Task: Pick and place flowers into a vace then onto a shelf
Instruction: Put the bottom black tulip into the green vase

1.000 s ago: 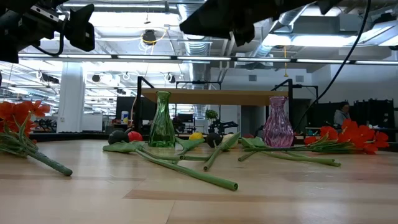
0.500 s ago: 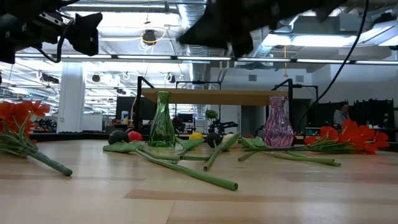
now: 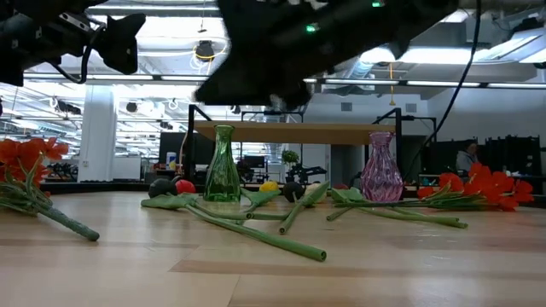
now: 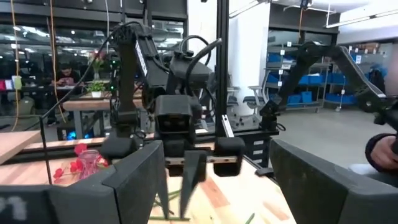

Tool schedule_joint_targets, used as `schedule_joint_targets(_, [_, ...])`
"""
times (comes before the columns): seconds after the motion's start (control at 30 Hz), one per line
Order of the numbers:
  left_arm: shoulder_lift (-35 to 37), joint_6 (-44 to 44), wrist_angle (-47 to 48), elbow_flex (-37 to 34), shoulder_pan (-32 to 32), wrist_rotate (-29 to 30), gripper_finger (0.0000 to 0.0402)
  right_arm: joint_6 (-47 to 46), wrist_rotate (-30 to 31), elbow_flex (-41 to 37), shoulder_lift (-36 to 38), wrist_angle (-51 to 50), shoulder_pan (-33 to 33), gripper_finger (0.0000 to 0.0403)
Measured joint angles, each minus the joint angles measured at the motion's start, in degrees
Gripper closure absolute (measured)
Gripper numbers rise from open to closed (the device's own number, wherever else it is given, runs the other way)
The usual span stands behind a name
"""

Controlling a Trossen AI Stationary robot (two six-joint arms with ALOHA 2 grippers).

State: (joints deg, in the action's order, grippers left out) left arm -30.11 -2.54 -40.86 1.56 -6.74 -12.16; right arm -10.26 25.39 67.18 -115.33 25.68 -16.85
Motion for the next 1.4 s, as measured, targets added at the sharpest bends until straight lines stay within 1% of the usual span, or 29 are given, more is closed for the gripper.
schedule_joint_targets(0.13, [0.0, -3.3, 0.0, 0.0, 0.0, -2.1, 0.0118, -0.1, -0.1, 2.0, -0.4, 0.1, 0.0, 0.0329])
schedule_joint_targets(0.3, [0.0, -8.6, 0.4, 0.0, 0.0, -5.6, 0.0118, -3.1, 1.3, 1.8, -0.2, -2.0, 0.0, 0.0309])
schedule_joint_targets(0.43, [0.0, -12.7, 1.9, 0.0, -0.8, -5.0, 0.0118, -4.6, 1.5, 1.9, -0.2, -4.0, 0.0, 0.0296])
schedule_joint_targets(0.57, [0.0, -14.3, 3.2, 0.0, -3.8, -4.6, 0.0118, -8.0, 1.5, 1.9, -0.3, -6.3, -0.2, 0.029])
schedule_joint_targets(0.67, [0.0, -15.1, 3.2, 0.0, -7.7, -0.7, 0.0118, -8.9, 1.5, 1.9, -0.3, -6.4, -0.9, 0.029])
schedule_joint_targets(0.83, [0.0, -15.0, 3.2, 0.0, -16.5, 8.7, 0.0118, -10.8, 1.5, 1.9, -0.3, -6.4, -2.5, 0.029])
schedule_joint_targets(1.0, [-1.4, -9.8, 5.1, 0.0, -25.5, 16.1, 0.0118, -10.8, 1.5, 1.9, -0.3, -6.4, -3.5, 0.029])
schedule_joint_targets(1.1, [-4.2, -7.4, 6.0, 0.0, -29.6, 23.8, 0.0118, -10.8, 0.0, 1.9, -0.3, -7.3, -3.7, 0.029])
schedule_joint_targets(1.17, [-6.2, -7.2, 5.9, 0.0, -31.0, 28.1, 0.0118, -10.7, -2.3, 1.9, -0.3, -8.6, -3.1, 0.029])
schedule_joint_targets(1.2, [-7.1, -7.2, 5.9, 0.0, -31.3, 29.3, 0.0118, -10.7, -3.6, 1.9, -0.3, -9.0, -2.6, 0.029])
schedule_joint_targets(1.33, [-9.3, -7.6, 7.3, 0.8, -31.4, 30.8, 0.0118, -10.8, -9.8, 1.9, -0.3, -9.8, -0.3, 0.029])
schedule_joint_targets(1.4, [-9.7, -7.9, 9.6, 2.0, -31.4, 30.8, 0.0118, -10.8, -11.0, 1.9, -0.3, -10.1, 0.8, 0.029])
